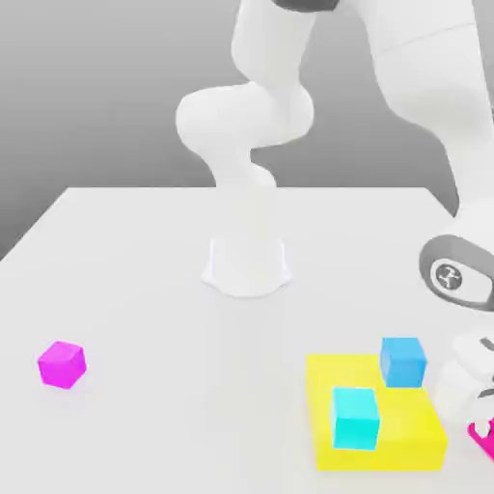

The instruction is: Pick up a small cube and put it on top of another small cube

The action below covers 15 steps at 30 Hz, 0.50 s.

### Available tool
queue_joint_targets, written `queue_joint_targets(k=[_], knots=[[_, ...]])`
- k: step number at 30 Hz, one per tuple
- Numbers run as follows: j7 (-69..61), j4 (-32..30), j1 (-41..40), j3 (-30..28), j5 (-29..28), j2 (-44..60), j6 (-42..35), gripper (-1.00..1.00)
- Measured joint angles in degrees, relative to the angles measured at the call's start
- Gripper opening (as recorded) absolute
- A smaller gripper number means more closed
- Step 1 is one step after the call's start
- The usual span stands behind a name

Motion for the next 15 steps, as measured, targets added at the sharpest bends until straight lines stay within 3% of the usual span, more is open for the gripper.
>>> queue_joint_targets(k=[4, 10, 15], knots=[[-3.24, -2.17, -2.17, 2.58, 3.72, -7.68, -5.40, -1.00], [-16.30, -10.23, -7.02, 5.64, 13.01, -20.40, -9.38, -1.00], [-25.19, -17.10, -8.33, 4.76, 17.30, -31.06, -12.83, -1.00]])
